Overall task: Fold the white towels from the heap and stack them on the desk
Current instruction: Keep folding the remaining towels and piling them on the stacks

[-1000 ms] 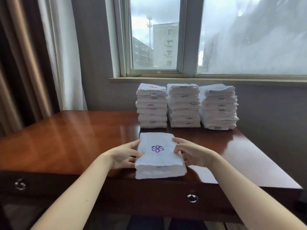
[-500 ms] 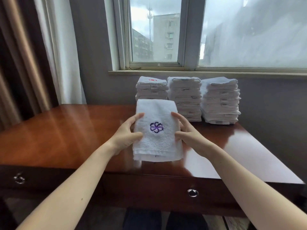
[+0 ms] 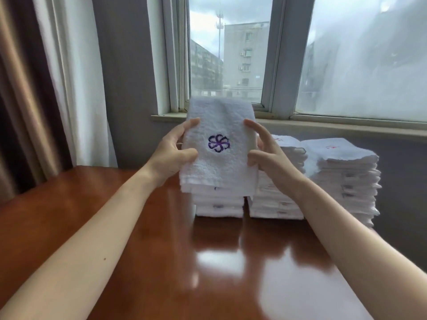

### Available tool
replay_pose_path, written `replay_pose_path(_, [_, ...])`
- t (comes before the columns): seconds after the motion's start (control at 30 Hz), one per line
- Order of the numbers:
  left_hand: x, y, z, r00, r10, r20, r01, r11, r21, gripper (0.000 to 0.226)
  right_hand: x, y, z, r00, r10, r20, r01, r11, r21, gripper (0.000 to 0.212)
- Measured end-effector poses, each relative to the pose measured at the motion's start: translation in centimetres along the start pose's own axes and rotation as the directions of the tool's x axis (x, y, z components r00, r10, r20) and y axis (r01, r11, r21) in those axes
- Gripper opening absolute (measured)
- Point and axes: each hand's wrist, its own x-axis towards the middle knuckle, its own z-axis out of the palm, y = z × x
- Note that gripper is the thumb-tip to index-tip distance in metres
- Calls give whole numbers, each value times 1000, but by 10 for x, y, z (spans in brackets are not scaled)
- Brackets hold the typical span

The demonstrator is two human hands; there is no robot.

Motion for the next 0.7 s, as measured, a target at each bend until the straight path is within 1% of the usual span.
replay_pose_path(0.2, [114,20,-12,999,-45,8,45,999,-24,70,116,-16,-29,996,84,-20,-84,996,2,82])
replay_pose_path(0.33, [173,30,-11,990,-137,-9,136,987,-89,68,172,-27,-43,985,169,-29,-169,985,-25,86])
replay_pose_path(0.43, [200,29,-8,974,-227,-15,226,973,-48,69,193,-26,-48,962,270,-40,-272,961,-55,90])
replay_pose_path(0.5, [210,22,-4,951,-310,8,310,950,-33,70,199,-18,-50,939,341,-42,-343,936,-78,92])
replay_pose_path(0.57, [212,13,0,926,-377,33,377,926,-4,70,199,-9,-50,916,400,-38,-401,911,-90,93])
replay_pose_path(0.7, [210,-5,3,883,-466,55,465,885,26,71,197,3,-47,858,512,-24,-512,855,-80,93])
